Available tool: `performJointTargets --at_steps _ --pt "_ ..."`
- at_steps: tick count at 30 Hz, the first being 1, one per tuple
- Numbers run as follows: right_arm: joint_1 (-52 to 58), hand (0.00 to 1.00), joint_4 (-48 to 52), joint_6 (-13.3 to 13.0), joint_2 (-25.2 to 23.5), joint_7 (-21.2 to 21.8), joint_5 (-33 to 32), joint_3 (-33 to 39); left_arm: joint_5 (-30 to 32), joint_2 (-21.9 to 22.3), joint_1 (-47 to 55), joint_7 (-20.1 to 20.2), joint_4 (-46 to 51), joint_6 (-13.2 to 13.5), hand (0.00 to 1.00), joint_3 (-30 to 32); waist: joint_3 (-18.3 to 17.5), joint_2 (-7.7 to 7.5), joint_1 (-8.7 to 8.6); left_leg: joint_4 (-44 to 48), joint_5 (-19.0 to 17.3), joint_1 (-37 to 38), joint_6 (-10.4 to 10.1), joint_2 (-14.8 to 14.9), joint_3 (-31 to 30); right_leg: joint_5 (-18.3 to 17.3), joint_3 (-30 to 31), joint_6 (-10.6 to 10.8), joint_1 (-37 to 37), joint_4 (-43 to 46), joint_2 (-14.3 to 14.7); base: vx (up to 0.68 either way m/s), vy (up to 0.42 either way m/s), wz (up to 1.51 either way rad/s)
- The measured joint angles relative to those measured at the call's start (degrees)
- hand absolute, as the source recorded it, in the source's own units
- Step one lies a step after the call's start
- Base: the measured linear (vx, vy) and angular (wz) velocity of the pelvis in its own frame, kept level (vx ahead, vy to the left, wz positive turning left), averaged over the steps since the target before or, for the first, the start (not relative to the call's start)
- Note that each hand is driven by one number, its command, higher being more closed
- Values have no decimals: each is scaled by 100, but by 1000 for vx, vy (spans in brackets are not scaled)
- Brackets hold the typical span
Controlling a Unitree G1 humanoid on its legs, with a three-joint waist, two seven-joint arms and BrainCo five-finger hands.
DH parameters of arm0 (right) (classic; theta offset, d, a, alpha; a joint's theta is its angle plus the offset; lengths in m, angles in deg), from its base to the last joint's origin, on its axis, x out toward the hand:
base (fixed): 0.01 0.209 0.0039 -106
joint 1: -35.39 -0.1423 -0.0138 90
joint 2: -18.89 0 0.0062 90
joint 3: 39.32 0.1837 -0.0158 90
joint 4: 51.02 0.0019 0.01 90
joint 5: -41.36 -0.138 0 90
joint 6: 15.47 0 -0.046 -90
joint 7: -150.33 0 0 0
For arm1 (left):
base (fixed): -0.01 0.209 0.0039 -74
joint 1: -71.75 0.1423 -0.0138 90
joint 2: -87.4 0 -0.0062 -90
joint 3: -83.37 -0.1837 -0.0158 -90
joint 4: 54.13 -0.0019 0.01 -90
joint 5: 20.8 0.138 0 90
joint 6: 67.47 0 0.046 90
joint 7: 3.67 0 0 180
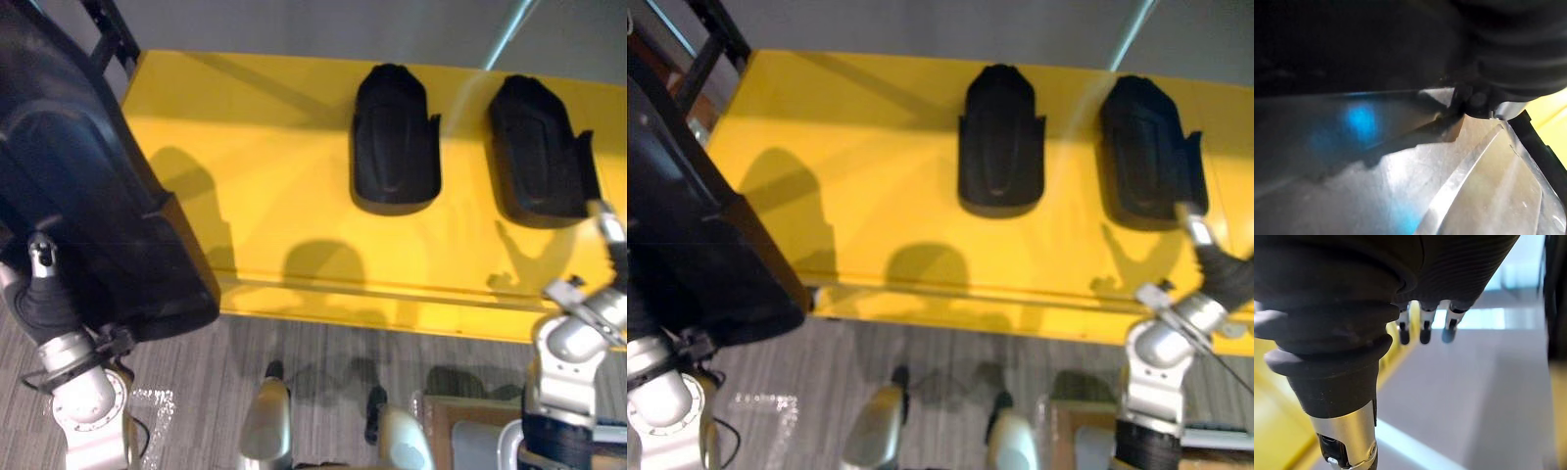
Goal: Walk over and take plastic housings, then place them on the shelf
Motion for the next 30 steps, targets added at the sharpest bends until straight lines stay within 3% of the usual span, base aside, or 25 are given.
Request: performJointTargets --at_steps 3,5,7,8,10,12,13,14,16,17,20,23,26,30 --pt "231 0 164 222 1 -352 214 488 -5 -121 22 108 -19 -123 100 119 -39 -22 -106 -115 10 196 18 -3 271 80 129 56 118 -171 -43 45 54 -22" --pt "499 0 -9 363 -5 -521 161 860 -9 -186 10 232 -243 -278 100 348 -316 -11 -187 -261 16 282 27 5 419 161 190 60 149 -369 -45 60 20 -28" --pt "730 0 -351 399 -77 -390 -93 1049 -34 -424 -3 378 -579 -549 100 486 -486 3 -267 -384 18 453 29 20 547 194 288 69 235 -468 -40 66 11 -31" --pt "1006 0 -635 410 -238 40 -463 1121 -40 -687 -14 559 -898 -892 100 497 -604 25 -379 -516 18 612 29 25 610 219 312 70 339 -556 -38 53 2 -27" --pt "1283 0 -904 407 -423 470 -725 1059 -50 -895 -18 722 -1201 -1174 100 512 -731 38 -424 -604 19 690 31 46 746 238 417 73 343 -612 -24 29 1 -30" --pt "1831 0 -1560 650 -706 1547 -1180 809 -214 -1361 -241 996 -2016 -1737 100 524 -858 113 -509 -734 35 799 56 73 914 309 563 53 347 -706 7 11 2 -38" --pt "1928 0 -1820 703 -726 1758 -1179 710 -322 -1499 -343 1049 -2272 -1872 100 527 -869 126 -562 -731 34 799 57 75 926 315 572 58 347 -714 7 -3 5 -22" --pt "2090 0 -2561 825 -727 2192 -1257 447 -516 -1871 -730 1173 -3024 -2126 100 510 -886 147 -603 -750 35 813 68 90 994 343 610 78 342 -762 13 -25 5 -15" --pt "2130 0 -3499 846 -727 2647 -1373 195 -721 -2392 -1300 1330 -4005 -2442 100 394 -887 149 -588 -810 54 874 93 105 1085 397 705 90 345 -807 37 -26 3 -20" --pt "2127 0 -3734 852 -727 2750 -1385 117 -735 -2573 -1492 1404 -4310 -2548 100 328 -887 149 -592 -809 55 882 94 106 1099 403 722 91 346 -807 39 -25 3 -15" --pt "2222 0 -4356 917 -642 3340 -1380 -429 -900 -3648 -2686 1912 -5603 -3005 100 -404 -887 117 -606 -792 43 867 123 105 1141 419 739 93 333 -807 24 -9 2 -2" --pt "2173 0 -4600 997 -411 3645 -1258 -865 -894 -4204 -3633 2233 -6210 -3238 100 -932 -866 52 -642 -698 9 768 173 134 1163 419 731 93 298 -805 24 3 4 4" --pt "2033 0 -4834 1108 -276 3834 -1259 -1066 -886 -4478 -4212 2343 -6463 -3444 100 -1170 -795 -42 -727 -490 -55 580 174 180 1178 421 736 92 210 -789 47 5 3 2" --pt "2015 0 -5067 1145 -220 3867 -1296 -1214 -883 -4506 -4579 2518 -6589 -3578 100 -1573 -677 -161 -747 -115 -120 382 161 266 1225 420 737 92 131 -695 105 34 25 8"
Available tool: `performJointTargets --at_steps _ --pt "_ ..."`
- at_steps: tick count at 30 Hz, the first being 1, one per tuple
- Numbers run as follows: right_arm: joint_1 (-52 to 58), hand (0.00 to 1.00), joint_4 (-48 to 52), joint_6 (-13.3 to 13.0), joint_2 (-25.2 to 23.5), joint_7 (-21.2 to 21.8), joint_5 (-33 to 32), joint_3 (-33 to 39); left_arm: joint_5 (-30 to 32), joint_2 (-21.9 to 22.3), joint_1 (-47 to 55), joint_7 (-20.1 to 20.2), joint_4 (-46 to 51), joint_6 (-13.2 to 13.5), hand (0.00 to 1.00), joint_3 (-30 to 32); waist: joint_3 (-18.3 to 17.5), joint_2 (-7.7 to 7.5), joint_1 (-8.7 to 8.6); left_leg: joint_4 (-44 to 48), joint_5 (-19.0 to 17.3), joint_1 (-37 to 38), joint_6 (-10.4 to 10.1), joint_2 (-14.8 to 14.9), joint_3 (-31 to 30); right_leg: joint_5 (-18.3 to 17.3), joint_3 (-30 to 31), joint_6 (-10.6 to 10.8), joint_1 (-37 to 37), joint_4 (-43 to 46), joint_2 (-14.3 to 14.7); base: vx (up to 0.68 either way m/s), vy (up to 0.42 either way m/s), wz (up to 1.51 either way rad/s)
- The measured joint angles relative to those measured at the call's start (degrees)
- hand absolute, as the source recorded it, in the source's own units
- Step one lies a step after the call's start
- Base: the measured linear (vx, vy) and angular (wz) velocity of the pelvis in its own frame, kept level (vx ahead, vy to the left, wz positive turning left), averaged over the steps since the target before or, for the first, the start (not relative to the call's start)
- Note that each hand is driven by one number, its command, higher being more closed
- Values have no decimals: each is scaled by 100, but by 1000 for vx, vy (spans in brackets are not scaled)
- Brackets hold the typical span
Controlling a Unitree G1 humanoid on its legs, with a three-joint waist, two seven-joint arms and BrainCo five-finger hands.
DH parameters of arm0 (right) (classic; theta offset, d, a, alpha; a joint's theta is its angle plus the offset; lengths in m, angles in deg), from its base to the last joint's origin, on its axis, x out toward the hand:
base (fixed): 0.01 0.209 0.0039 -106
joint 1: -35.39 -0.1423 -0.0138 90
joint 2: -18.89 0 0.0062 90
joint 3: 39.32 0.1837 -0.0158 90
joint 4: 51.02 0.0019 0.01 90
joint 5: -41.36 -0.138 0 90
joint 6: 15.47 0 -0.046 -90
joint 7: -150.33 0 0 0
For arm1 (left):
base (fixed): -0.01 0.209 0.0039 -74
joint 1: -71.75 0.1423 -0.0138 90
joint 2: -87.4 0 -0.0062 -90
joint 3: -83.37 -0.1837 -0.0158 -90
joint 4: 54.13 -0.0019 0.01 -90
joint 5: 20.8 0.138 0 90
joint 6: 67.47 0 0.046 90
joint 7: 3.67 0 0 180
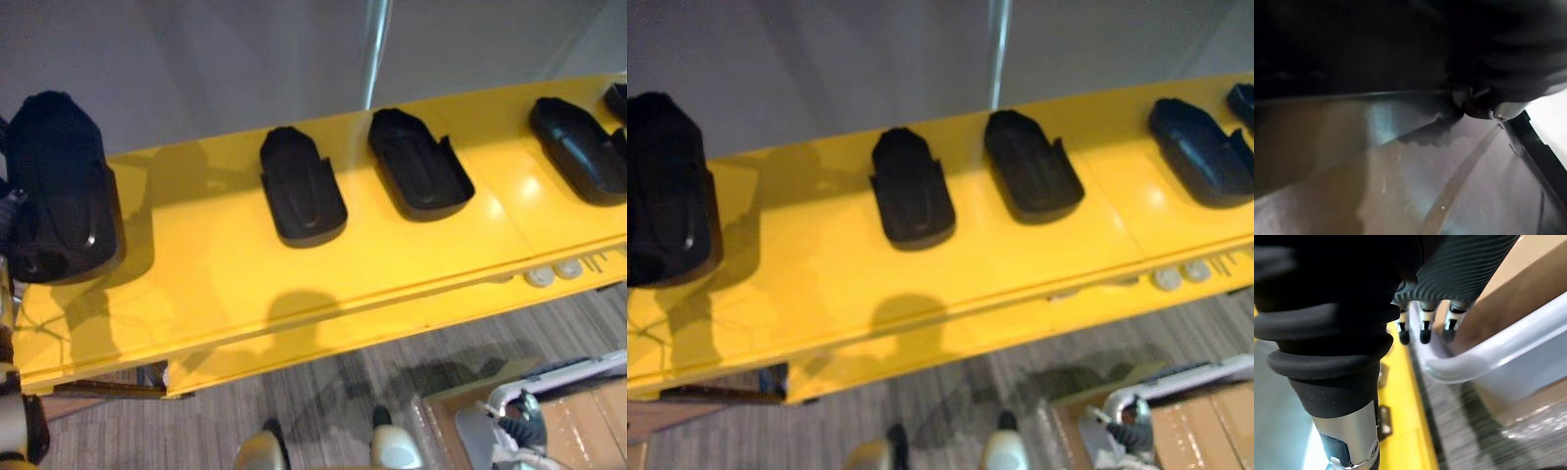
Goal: Walk over and take plastic housings, then place them on the shelf
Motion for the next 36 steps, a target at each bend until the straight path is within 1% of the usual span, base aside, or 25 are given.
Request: performJointTargets --at_steps 2,4,6,9,12,18,20,24,28,32,33,36 --pt "-65 0 -7 -8 32 42 -32 -156 0 0 -18 96 -16 -178 100 -154 78 -97 5 38 -7 0 -12 12 15 0 2 0 0 27 -1 0 0 0" --pt "-128 0 -25 -12 43 110 -99 -254 1 0 -41 190 -17 -278 100 -252 169 -106 25 65 -30 -6 -46 29 15 0 1 -1 1 37 2 0 0 0" --pt "-191 0 -44 -13 55 124 -201 -377 9 5 -41 285 -27 -333 100 -330 232 -76 25 165 -95 -66 -78 69 14 -3 0 -5 -1 38 23 -40 1 0" --pt "-248 0 -48 -12 70 125 -211 -530 9 32 -58 360 -27 -350 100 -349 352 22 9 422 -237 -215 -36 170 13 -7 12 -9 -4 39 90 -60 12 -6" --pt "-246 0 -67 9 73 124 -207 -641 9 62 -124 378 -30 -360 100 -515 410 18 11 443 -257 -208 -13 190 61 -9 36 -8 -8 51 95 -44 9 -5" --pt "-256 0 -68 39 79 118 -208 -683 8 274 -169 388 -45 -367 100 -589 413 21 -5 504 -267 -254 -8 227 137 -10 106 -9 -89 96 117 3 0 -4" --pt "-258 0 -70 40 79 118 -211 -684 2 276 -392 386 -52 -355 100 -779 414 21 -26 589 -267 -292 -9 250 141 -12 57 -10 -91 104 123 12 5 10" --pt "-297 0 -81 39 79 117 -211 -719 -19 431 -452 383 -52 -317 100 -793 446 44 -49 620 -269 -289 -11 250 160 -13 57 -11 -92 135 114 1 2 1" --pt "-392 0 -160 39 84 109 -210 -812 -53 437 -530 235 -50 -320 100 -793 639 82 -116 627 -276 -284 -9 294 222 -15 92 -9 -100 178 128 -58 -6 -5" --pt "-393 0 -180 41 84 105 -211 -819 -57 445 -609 75 -53 -325 100 -802 652 86 -141 633 -281 -297 6 332 294 -14 168 -8 -206 222 156 -14 -3 -10" --pt "-381 0 -192 42 84 102 -212 -818 -56 502 -669 -34 -64 -340 100 -804 652 86 -147 638 -279 -295 5 344 293 -14 171 -7 -207 223 169 0 0 0" --pt "-389 0 -191 40 84 102 -211 -819 -41 588 -899 -150 -278 -345 100 -803 652 86 -148 637 -278 -292 3 364 294 -14 170 -8 -215 223 188 11 -2 0"
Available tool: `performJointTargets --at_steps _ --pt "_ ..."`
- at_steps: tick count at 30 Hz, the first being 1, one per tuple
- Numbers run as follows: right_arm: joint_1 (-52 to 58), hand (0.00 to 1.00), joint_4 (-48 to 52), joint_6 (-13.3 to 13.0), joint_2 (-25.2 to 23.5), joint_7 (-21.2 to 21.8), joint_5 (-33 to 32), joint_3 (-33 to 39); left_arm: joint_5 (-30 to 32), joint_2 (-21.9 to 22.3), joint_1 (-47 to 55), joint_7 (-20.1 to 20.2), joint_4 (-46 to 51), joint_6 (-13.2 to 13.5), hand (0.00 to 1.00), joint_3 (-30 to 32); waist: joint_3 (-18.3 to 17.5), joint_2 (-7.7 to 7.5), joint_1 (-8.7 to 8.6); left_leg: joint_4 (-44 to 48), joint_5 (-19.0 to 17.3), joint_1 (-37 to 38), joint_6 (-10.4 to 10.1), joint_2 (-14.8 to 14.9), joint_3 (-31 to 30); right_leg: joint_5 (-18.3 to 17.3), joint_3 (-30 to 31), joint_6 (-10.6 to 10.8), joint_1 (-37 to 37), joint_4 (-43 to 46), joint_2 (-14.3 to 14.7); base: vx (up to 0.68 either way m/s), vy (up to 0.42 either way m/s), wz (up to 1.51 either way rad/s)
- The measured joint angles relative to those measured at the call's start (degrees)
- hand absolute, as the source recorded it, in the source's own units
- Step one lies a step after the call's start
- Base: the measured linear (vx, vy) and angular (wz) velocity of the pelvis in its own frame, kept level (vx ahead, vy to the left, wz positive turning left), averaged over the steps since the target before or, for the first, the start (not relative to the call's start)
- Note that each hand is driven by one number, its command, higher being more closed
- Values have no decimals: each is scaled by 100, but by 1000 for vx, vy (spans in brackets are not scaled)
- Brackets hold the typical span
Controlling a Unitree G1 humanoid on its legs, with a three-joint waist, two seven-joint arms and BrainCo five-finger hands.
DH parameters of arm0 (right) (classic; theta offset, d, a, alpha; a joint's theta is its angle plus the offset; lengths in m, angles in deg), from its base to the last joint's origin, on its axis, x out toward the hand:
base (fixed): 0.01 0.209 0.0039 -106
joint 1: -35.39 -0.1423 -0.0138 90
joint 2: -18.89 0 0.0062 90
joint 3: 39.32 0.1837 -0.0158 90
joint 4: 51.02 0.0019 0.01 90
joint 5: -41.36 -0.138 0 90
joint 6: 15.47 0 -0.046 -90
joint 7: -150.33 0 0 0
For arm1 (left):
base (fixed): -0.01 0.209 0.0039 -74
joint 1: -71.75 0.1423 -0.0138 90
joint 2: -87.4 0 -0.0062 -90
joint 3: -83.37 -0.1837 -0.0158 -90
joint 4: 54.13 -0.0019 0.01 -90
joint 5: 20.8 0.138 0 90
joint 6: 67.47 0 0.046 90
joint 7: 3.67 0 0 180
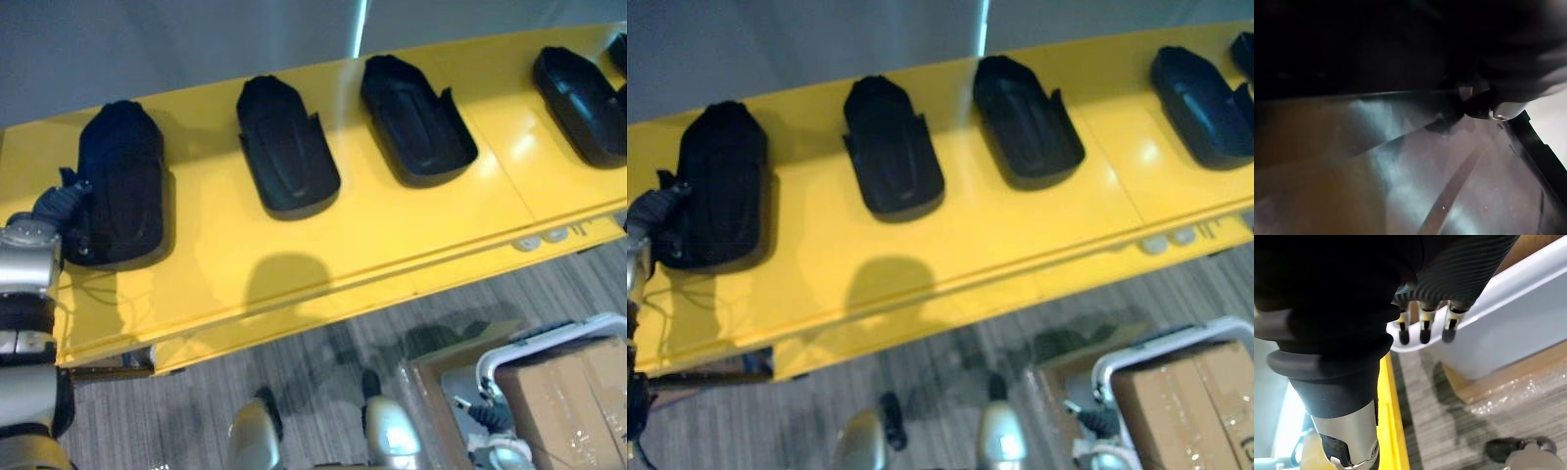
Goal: Walk over and take plastic housings, then place them on the shelf
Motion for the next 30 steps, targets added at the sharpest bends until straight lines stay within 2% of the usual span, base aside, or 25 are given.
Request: performJointTargets --at_steps 4,16,19,30 --pt "0 0 -29 0 0 -5 -2 0 48 0 -39 -144 -51 -1 100 0 0 -1 -18 -9 0 2 -2 10 26 0 13 0 -23 0 9 4 0 -2" --pt "-12 0 -219 -6 1 -3 -43 0 106 -18 -315 -166 -275 -91 100 17 61 -87 -10 -10 -1 -2 -3 19 92 6 81 6 -63 5 10 -6 4 -2" --pt "-42 0 -219 -7 1 -4 -46 0 267 -109 -419 -79 -279 -111 100 19 121 -136 -6 0 -1 -2 -2 19 90 6 82 7 -63 12 10 0 0 0" --pt "-55 0 -222 0 1 -4 -45 -1 297 -211 -343 258 -368 -68 100 32 123 -137 -21 -20 -1 53 -2 17 75 6 43 7 2 -2 8 0 0 0"
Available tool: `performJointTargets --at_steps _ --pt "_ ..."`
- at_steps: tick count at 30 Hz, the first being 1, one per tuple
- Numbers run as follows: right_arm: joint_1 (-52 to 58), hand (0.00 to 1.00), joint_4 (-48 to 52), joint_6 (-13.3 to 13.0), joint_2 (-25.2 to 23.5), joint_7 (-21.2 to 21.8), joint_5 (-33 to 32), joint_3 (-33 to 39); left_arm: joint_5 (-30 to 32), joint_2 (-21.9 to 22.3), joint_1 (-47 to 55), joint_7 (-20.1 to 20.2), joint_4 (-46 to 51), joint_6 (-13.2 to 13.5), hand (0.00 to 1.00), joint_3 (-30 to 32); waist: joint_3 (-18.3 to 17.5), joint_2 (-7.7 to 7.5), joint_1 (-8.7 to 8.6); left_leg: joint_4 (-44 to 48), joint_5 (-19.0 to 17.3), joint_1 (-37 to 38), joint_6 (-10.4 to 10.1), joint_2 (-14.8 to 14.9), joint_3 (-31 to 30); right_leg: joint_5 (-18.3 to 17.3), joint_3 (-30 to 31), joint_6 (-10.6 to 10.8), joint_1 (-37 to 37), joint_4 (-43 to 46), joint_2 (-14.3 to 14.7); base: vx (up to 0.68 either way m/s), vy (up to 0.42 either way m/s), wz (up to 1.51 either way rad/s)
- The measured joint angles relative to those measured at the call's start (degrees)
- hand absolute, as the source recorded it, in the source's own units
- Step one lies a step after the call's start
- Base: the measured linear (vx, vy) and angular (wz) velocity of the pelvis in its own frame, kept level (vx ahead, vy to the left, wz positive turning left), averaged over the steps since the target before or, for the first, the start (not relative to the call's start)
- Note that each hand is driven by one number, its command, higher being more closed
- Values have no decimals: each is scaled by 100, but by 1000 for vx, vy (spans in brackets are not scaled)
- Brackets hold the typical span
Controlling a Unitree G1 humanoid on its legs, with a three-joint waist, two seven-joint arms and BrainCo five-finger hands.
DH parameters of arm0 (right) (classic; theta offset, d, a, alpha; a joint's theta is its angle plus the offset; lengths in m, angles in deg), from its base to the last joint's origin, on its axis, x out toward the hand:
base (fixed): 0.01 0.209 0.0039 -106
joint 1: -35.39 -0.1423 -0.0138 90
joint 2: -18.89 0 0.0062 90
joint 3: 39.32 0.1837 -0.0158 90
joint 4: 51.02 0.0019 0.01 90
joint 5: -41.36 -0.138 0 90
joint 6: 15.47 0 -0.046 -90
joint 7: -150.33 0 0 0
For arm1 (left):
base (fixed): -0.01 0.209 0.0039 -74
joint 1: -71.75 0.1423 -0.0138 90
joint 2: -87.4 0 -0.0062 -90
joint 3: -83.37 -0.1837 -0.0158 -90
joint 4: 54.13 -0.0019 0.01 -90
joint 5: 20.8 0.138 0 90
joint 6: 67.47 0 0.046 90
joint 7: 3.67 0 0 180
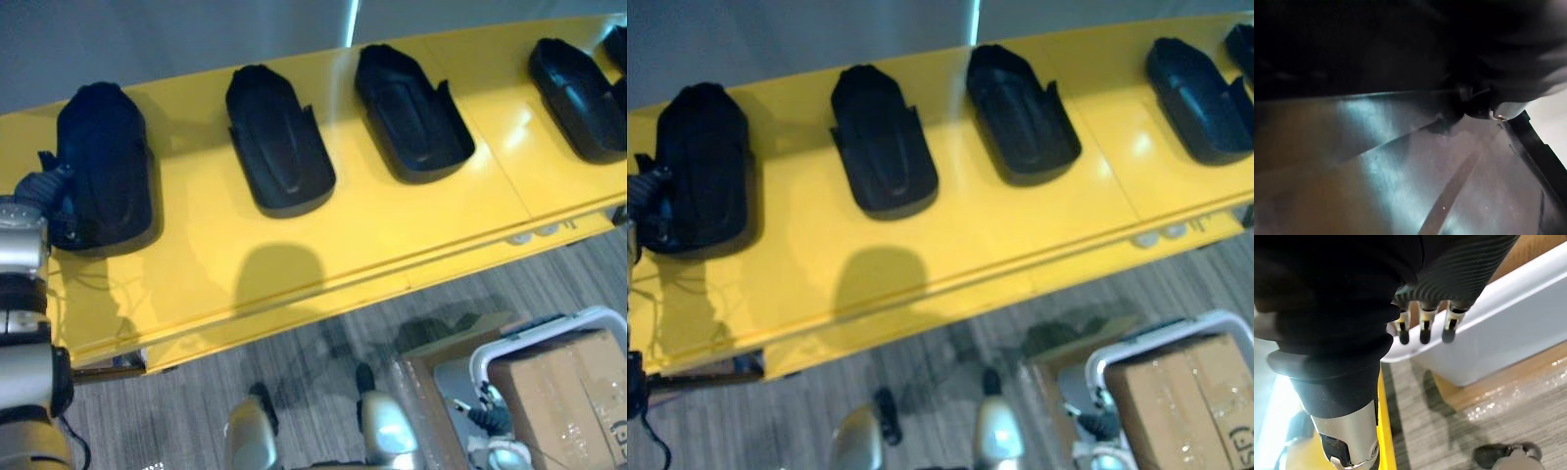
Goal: Walk over and take plastic housings, then place them on the shelf
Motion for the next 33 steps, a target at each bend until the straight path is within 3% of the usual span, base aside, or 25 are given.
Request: performJointTargets --at_steps 2,3,11,20,25,29,33 --pt "-4 0 0 0 1 0 0 0 8 -3 51 67 -15 2 100 3 0 0 -8 -19 0 34 0 -1 6 -1 -1 0 33 -4 -2 0 0 0" --pt "-10 0 -1 0 1 1 0 -1 14 -10 66 75 -13 3 0 4 0 1 -8 -24 0 34 0 -2 7 -1 -1 0 33 -6 -3 0 0 0" --pt "-22 0 -32 1 1 3 2 0 22 -58 93 225 -14 -15 0 45 0 3 -10 -71 23 37 -17 -14 0 0 -21 0 46 -21 -7 0 0 0" --pt "-45 0 -227 0 0 3 2 0 -67 -56 223 135 -61 -104 0 162 -13 10 -111 -279 125 160 -44 -90 -77 7 -88 3 205 -147 -45 6 -4 5" --pt "-39 0 -287 -2 -44 3 5 1 -69 -55 222 -254 -80 -118 0 250 -59 -11 -108 -416 210 225 -50 -139 -76 53 -119 9 228 -238 -73 7 -3 1" --pt "4 0 -464 -83 -212 2 4 4 28 -55 221 -838 35 -69 0 311 -387 -21 -76 -624 321 320 -68 -189 -92 152 -219 8 359 -481 -101 34 -14 6" --pt "53 0 -511 -127 -432 -1 -14 3 520 -54 479 -1053 810 -51 0 573 -654 15 4 -850 387 498 -94 -216 -127 197 -318 -14 604 -698 -112 27 -14 8"
